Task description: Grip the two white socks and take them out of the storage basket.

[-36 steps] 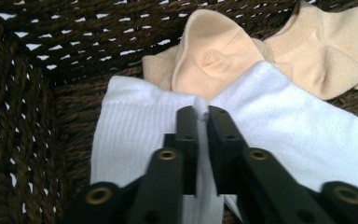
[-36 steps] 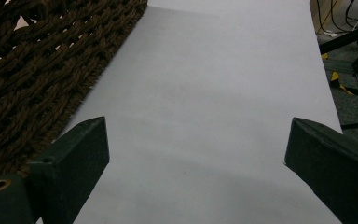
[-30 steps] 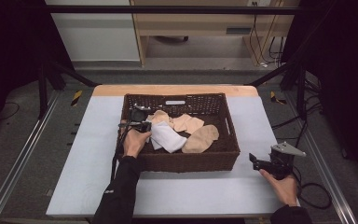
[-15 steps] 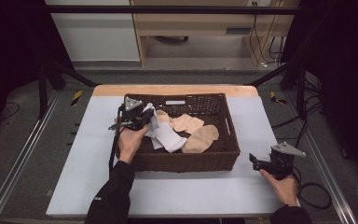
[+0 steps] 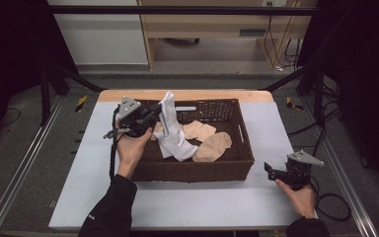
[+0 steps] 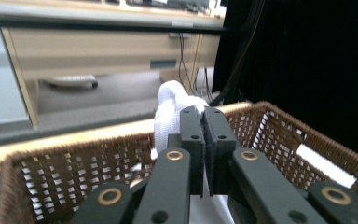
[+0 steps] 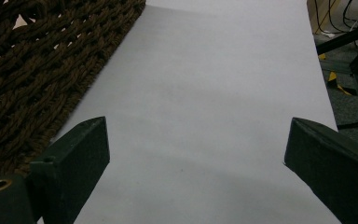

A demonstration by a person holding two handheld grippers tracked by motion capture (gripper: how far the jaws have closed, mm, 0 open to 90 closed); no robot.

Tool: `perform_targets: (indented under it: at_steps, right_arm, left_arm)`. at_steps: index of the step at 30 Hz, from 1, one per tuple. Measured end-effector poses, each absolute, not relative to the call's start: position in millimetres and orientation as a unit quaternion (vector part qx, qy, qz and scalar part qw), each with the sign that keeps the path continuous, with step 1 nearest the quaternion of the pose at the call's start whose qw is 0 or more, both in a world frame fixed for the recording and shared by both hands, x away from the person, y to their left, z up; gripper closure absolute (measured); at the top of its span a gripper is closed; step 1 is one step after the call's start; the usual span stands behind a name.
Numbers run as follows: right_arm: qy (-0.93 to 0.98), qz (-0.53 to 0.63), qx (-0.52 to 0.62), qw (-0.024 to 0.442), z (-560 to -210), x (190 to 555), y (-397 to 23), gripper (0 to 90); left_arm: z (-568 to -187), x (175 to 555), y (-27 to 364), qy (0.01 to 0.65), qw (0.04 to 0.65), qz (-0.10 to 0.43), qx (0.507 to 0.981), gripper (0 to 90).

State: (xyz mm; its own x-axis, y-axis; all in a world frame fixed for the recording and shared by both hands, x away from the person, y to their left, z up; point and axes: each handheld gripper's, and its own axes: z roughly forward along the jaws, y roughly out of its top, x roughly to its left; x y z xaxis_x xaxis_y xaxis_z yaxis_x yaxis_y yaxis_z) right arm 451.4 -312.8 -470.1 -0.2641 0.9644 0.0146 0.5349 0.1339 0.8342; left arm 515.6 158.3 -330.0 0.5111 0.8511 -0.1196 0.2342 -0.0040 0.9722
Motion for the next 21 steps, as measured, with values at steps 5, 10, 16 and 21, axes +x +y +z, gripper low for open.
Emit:
perform_targets:
  at_steps: [5,10,16,21]
  right_arm:
    - [0.699,0.380,0.536,0.283,-470,452,-313,6.9]
    - [0.697,0.381,0.536,0.285,-470,451,-314,6.9]
    - [0.696,0.382,0.537,0.285,-470,451,-313,7.0]
    - [0.695,0.382,0.537,0.287,-470,451,-314,7.1]
  left_arm:
    - [-317,508,164,0.405,0.587,0.272,0.647,87.2]
    - [-301,498,172,0.397,0.596,0.281,0.639,87.2]
    - [-278,480,188,0.385,0.609,0.296,0.628,87.3]
    - [-266,467,207,0.387,0.613,0.302,0.620,87.2]
